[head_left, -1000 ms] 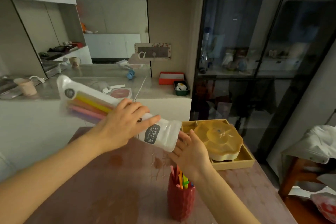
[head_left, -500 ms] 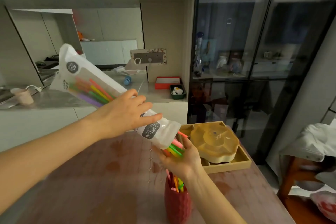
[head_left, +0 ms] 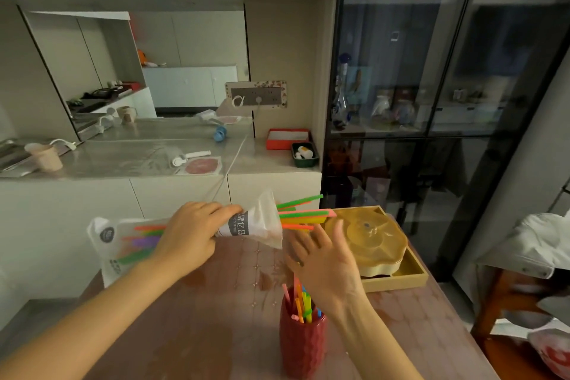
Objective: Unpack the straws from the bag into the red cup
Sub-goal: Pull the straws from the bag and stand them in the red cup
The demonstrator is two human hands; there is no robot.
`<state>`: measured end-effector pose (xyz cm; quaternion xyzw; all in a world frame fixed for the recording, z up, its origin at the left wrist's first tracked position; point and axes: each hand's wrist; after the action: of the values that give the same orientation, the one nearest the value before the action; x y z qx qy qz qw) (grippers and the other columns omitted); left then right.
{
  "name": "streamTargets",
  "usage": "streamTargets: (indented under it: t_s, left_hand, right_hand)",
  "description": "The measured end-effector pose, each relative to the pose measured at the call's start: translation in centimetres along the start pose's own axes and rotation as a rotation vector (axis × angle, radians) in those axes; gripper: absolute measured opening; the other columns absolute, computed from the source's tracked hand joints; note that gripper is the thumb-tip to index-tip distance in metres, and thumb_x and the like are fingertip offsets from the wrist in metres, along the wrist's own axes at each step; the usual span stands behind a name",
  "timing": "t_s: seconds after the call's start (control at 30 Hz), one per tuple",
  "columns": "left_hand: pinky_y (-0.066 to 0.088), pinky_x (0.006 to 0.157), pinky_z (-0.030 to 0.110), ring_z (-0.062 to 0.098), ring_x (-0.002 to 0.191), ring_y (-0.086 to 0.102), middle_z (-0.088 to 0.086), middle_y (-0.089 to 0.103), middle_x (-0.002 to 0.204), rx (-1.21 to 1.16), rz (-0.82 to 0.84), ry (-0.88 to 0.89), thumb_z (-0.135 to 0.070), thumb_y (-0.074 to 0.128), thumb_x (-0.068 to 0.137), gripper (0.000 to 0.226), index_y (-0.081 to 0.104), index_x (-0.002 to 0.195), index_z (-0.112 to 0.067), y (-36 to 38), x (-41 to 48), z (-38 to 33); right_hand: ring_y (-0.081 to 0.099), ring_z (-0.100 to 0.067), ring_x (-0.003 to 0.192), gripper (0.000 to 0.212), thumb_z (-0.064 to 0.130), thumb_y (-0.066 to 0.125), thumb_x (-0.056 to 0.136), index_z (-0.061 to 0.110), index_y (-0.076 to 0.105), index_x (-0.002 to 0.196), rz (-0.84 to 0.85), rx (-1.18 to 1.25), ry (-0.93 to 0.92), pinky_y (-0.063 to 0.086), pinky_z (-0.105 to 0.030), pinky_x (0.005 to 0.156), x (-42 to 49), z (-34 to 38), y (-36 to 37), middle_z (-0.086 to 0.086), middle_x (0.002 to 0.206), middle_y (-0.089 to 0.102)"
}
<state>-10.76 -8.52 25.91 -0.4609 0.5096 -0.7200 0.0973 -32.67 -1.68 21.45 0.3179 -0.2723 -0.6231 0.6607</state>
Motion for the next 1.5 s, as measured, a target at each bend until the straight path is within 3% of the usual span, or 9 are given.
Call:
streamTargets:
  t_s: [0.07, 0.17, 0.3, 0.53, 0.8, 1.03, 1.17, 1.37, 1.5]
  left_hand:
    - [0.052, 0.063, 0.035, 0.027, 0.064, 0.065, 0.003, 0.07, 0.075, -0.016, 0.016, 0.038, 0.021, 0.067, 0.033, 0.078, 0.067, 0.104, -0.011, 0.7, -0.5, -0.6]
    - [0.05, 0.067, 0.03, 0.023, 0.066, 0.065, 0.001, 0.07, 0.081, -0.031, 0.025, 0.11, 0.018, 0.069, 0.028, 0.083, 0.065, 0.105, -0.012, 1.4, -1.0, -1.4]
    - [0.051, 0.073, 0.036, 0.024, 0.076, 0.068, 0.004, 0.072, 0.089, -0.072, 0.01, 0.045, 0.014, 0.074, 0.028, 0.083, 0.063, 0.107, -0.011, 2.2, -1.9, -2.2]
    - [0.044, 0.089, 0.041, 0.026, 0.101, 0.058, 0.007, 0.064, 0.112, -0.288, 0.009, -0.188, -0.018, 0.086, 0.06, 0.07, 0.054, 0.121, -0.009, 4.7, -5.0, -4.6]
    - [0.037, 0.087, 0.023, 0.008, 0.102, 0.05, -0.009, 0.058, 0.114, -0.521, 0.023, -0.343, -0.03, 0.08, 0.064, 0.071, 0.045, 0.126, -0.027, 6.3, -6.4, -6.4]
    - [0.051, 0.091, 0.039, 0.008, 0.107, 0.056, -0.015, 0.059, 0.116, -0.763, 0.004, -0.508, -0.032, 0.079, 0.066, 0.069, 0.043, 0.124, -0.039, 6.7, -7.0, -7.0]
    - [0.051, 0.088, 0.032, 0.003, 0.104, 0.055, -0.021, 0.057, 0.113, -0.786, -0.049, -0.522, -0.028, 0.08, 0.064, 0.074, 0.036, 0.116, -0.058, 6.7, -7.5, -6.7]
    - [0.049, 0.076, 0.012, -0.001, 0.096, 0.059, -0.017, 0.06, 0.107, -0.804, -0.093, -0.563, -0.02, 0.083, 0.062, 0.077, 0.037, 0.106, -0.064, 7.4, -8.3, -5.2]
    - [0.05, 0.079, 0.02, 0.0, 0.096, 0.06, -0.017, 0.06, 0.108, -0.804, -0.102, -0.603, -0.015, 0.083, 0.063, 0.077, 0.039, 0.111, -0.056, 7.5, -9.1, -3.7]
  right_hand:
    - [0.053, -0.028, 0.122, 0.077, 0.061, 0.064, 0.067, 0.018, 0.05, 0.13, 0.002, -0.179, -0.024, 0.038, -0.047, 0.104, 0.1, -0.6, 0.5, -0.013, 0.135, 0.056]
    - [0.062, -0.032, 0.111, 0.055, 0.041, 0.065, 0.075, 0.016, 0.057, 0.124, -0.062, -0.052, -0.026, 0.052, -0.047, 0.089, 0.5, -0.6, 1.6, -0.016, 0.122, 0.063]
    - [0.067, -0.026, 0.102, 0.029, 0.043, 0.065, 0.075, 0.016, 0.072, 0.084, -0.166, -0.032, -0.134, 0.055, -0.045, 0.082, 1.1, 0.1, 1.6, -0.007, 0.111, 0.072]
    - [0.072, -0.009, 0.066, 0.023, 0.052, 0.059, 0.083, 0.041, 0.073, 0.069, -0.296, -0.748, -0.334, 0.055, -0.02, 0.048, 0.2, 3.6, 2.2, 0.012, 0.067, 0.073]
    - [0.064, 0.008, 0.069, 0.026, 0.054, 0.054, 0.085, 0.049, 0.069, 0.064, -0.126, -1.175, -0.366, 0.047, -0.008, 0.047, -0.2, 7.0, 5.4, 0.023, 0.072, 0.069]
    - [0.066, -0.01, 0.088, 0.042, 0.057, 0.049, 0.086, 0.029, 0.075, 0.071, -0.106, -1.1, -0.322, 0.044, -0.024, 0.076, 0.7, 9.1, 8.6, 0.008, 0.088, 0.074]
    - [0.072, -0.021, 0.087, 0.046, 0.049, 0.048, 0.091, 0.011, 0.068, 0.075, -0.091, -0.903, -0.265, 0.054, -0.038, 0.086, 1.6, 10.0, 9.9, -0.004, 0.086, 0.077]
    - [0.053, -0.015, 0.047, 0.041, 0.041, 0.056, 0.091, 0.017, 0.049, 0.058, -0.099, -0.417, -0.401, 0.056, -0.035, 0.061, 2.1, 10.5, 10.0, 0.002, 0.047, 0.05]
    - [0.031, -0.009, 0.041, 0.045, 0.039, 0.056, 0.091, 0.018, 0.044, 0.054, -0.159, -0.099, -0.489, 0.037, -0.023, 0.045, 1.6, 11.9, 8.7, 0.006, 0.046, 0.033]
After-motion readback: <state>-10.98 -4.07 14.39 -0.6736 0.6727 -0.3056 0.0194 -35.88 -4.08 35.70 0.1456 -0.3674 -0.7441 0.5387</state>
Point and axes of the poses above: each hand's wrist, its own x-axis towards the middle knuckle, its own y-axis out of the palm, z = x × y
